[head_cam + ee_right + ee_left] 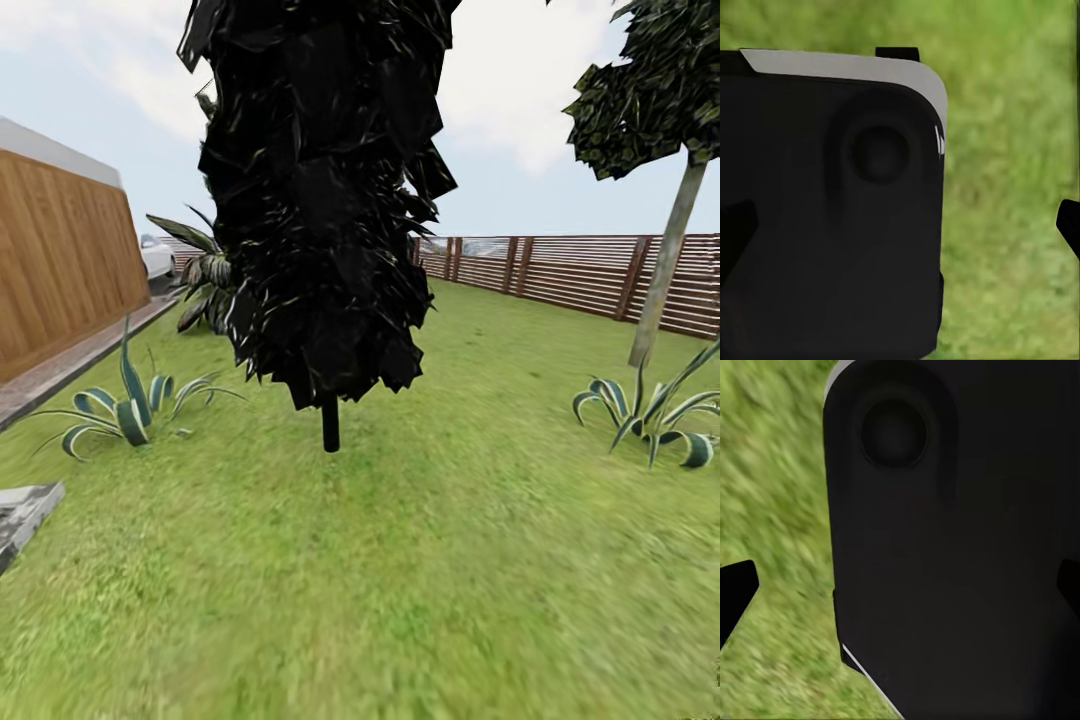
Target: Take the three Easter eggs out of the wicker basket on the lawn in the garden, then place them on the lawn next to a single tree (choose any tree) so that all three eggs are next to the same tree and none are left in the basket.
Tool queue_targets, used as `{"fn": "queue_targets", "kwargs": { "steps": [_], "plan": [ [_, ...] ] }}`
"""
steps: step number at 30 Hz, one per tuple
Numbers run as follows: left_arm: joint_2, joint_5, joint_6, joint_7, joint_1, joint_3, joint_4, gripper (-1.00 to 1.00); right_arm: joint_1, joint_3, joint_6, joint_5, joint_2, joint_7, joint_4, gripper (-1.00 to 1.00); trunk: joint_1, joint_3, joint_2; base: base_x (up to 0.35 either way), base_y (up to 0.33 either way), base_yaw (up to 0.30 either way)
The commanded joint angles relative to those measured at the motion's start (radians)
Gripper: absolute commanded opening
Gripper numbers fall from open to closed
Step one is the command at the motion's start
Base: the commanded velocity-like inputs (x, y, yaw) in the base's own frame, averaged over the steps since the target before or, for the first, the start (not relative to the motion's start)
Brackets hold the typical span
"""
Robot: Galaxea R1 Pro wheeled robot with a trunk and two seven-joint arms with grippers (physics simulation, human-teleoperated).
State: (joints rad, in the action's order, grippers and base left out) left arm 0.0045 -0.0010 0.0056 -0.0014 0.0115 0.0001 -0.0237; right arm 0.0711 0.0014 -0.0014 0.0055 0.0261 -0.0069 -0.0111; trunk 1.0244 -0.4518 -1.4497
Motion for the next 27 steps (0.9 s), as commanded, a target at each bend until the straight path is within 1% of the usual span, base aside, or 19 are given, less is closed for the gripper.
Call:
{"fn": "queue_targets", "kwargs": {
  "steps": [1, 27],
  "plan": [
    [0.0, 0.0, 0.001, 0.0, 0.001, 0.001, -0.002, 1.0, 0.001, 0.0, 0.0, 0.001, 0.0, -0.001, -0.001, 1.0, 0.001, -0.001, 0.0, 0.336, 0.0, -0.288],
    [0.0, 0.003, 0.001, 0.0, 0.001, 0.001, -0.002, 1.0, 0.001, 0.0, -0.002, 0.001, 0.0, -0.001, -0.001, 1.0, 0.001, -0.001, 0.0, 0.336, 0.0, -0.294]
  ]
}}
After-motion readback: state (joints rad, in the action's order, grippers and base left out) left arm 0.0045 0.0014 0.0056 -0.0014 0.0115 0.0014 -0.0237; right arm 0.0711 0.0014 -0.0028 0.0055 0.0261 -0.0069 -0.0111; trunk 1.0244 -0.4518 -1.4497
